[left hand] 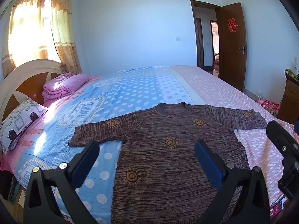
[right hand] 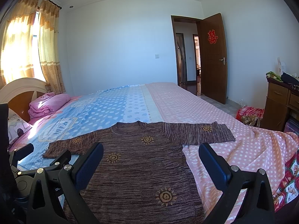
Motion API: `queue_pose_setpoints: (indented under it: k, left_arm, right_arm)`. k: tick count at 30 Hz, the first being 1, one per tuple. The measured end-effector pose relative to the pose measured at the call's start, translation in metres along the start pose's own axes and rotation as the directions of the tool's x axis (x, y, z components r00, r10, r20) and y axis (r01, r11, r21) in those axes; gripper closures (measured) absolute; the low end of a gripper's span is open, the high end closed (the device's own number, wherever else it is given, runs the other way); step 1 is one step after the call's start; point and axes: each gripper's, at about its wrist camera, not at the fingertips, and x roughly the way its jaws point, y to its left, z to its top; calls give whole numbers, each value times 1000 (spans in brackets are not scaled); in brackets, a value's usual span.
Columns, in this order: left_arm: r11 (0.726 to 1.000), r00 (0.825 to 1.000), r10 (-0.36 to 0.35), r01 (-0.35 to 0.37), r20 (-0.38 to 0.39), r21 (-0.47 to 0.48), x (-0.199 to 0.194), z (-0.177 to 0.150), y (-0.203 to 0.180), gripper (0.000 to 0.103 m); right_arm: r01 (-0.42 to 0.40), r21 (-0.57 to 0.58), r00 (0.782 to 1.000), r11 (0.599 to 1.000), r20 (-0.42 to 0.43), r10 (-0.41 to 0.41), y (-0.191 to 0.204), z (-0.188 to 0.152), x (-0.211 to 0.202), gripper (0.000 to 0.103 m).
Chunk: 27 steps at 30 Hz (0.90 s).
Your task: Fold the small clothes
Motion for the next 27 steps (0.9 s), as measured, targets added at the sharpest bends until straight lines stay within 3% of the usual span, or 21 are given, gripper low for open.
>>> queue_pose_setpoints:
  k: [27]
  left_arm:
    - [1000, 1000, -1, 1, -1, 2, 0, 1, -2, 0]
  right_arm:
    - [4, -1, 1000, 1000, -10, -4, 1, -3, 1, 1]
